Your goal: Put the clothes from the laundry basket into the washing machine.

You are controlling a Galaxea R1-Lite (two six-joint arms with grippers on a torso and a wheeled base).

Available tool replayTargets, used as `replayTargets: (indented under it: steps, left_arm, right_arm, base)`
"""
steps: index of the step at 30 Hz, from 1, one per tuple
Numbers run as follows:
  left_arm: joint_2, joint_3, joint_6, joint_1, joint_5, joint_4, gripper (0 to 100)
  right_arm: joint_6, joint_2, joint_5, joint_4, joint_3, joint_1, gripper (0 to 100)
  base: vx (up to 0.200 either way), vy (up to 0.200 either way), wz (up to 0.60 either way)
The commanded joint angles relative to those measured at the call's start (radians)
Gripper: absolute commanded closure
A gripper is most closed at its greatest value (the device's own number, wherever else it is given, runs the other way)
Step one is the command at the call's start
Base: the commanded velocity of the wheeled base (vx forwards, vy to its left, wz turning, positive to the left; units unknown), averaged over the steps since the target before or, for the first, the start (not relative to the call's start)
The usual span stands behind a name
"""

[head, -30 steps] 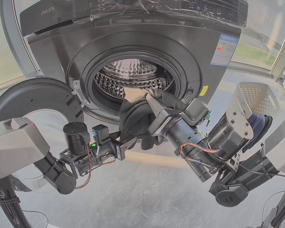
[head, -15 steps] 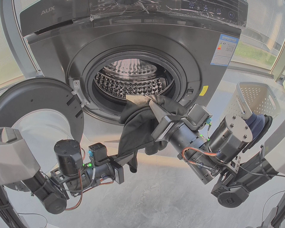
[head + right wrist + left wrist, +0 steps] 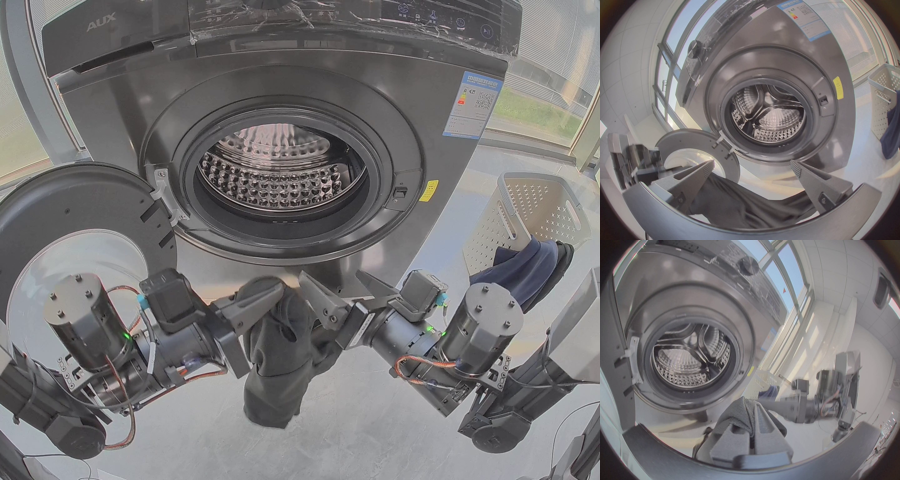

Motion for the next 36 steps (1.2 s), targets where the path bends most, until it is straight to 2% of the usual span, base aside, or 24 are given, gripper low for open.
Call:
replayTargets:
  steps: [1, 6, 12, 27, 31, 36]
  left_arm:
    - [-0.036, -0.06, -0.025, 0.02, -0.001, -0.001, 100]
    - [-0.028, -0.138, -0.052, 0.045, 0.01, 0.001, 100]
    - [-0.039, -0.155, -0.058, 0.043, 0.009, -0.004, 100]
    - [-0.023, -0.146, -0.058, 0.046, -0.004, -0.013, 100]
    - [-0.019, -0.143, -0.057, 0.045, -0.007, -0.013, 100]
    - [-0.01, -0.143, -0.057, 0.045, -0.007, -0.015, 100]
  right_arm:
    - [0.0, 0.003, -0.005, -0.001, 0.059, -0.015, 0]
    - [-0.004, -0.003, -0.005, -0.001, 0.111, -0.034, 0]
    - [-0.007, 0.007, 0.0, -0.001, 0.141, -0.034, 0]
    - [-0.03, 0.037, 0.012, -0.015, 0.066, -0.06, 0]
    - [-0.063, 0.039, 0.053, -0.041, 0.031, -0.054, 0]
    - [-0.069, 0.054, 0.072, -0.04, -0.027, -0.051, 0]
  base:
    - [0.0, 0.0, 0.0]
    - [0.0, 0.0, 0.0]
    - [0.0, 0.0, 0.0]
    - [0.0, 0.0, 0.0]
    - [0.0, 0.0, 0.0]
    - [0.0, 0.0, 0.0]
